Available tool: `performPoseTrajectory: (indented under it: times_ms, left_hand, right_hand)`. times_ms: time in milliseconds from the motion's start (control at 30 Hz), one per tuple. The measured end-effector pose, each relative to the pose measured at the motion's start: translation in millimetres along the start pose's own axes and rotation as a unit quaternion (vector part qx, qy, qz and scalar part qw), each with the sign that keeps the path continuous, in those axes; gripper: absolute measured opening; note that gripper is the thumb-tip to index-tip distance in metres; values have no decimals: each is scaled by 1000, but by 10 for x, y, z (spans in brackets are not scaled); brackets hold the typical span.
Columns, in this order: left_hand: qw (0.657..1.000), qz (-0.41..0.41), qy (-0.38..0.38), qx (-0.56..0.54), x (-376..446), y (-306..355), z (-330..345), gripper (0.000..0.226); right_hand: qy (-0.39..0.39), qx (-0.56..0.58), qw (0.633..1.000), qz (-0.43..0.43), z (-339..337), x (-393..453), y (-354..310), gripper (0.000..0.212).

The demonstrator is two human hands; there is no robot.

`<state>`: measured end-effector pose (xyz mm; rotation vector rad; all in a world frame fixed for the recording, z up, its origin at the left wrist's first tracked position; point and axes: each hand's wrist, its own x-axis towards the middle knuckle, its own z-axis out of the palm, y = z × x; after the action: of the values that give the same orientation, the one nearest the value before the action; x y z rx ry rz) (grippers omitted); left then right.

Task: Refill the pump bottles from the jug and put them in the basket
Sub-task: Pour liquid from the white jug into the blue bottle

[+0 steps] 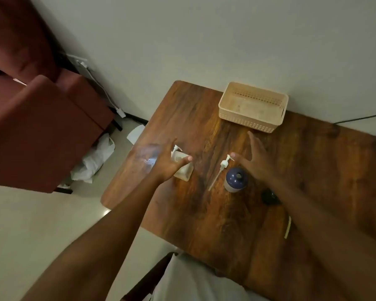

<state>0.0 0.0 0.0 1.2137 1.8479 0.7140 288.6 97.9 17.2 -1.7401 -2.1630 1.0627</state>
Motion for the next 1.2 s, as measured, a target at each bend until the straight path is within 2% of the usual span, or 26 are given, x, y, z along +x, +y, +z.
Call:
performPoseTrajectory:
  times_ms: [100,167,233,367,600,700,867,1033,1200]
  left_hand:
    - [999,-5,-25,-29,31,-151,29,70]
    - [998,-4,-37,-53,45,-307,59,66]
    - [997,4,-44,-68,55,-386,82,67]
    - [995,33,-54,-72,115,-523,100,76]
    - [994,39,-64,-83,232,-807,201,84]
    - [994,37,-59,-80,261,-850,213,83]
    - [991,50,-93,-83,340,-867,175,79]
    - [992,62,-90,-64,352,-923,199,69]
    - [990,61,-80,-99,403,-1089,229,72]
  right_hand:
    - [-23,90,995,48,115,-67,54,121]
    - [-33,134,988,66,238,-165,140,130]
    - [-30,166,983,72,339,-231,218,135]
    - [-2,219,973,73,573,-339,383,126]
    - [34,226,971,73,977,-367,613,131]
    - [63,247,966,50,1093,-328,701,126]
    - [115,278,953,29,1261,-249,825,110]
    - [135,289,948,-3,1376,-210,936,101]
    - [148,286,946,-39,1436,-166,980,93]
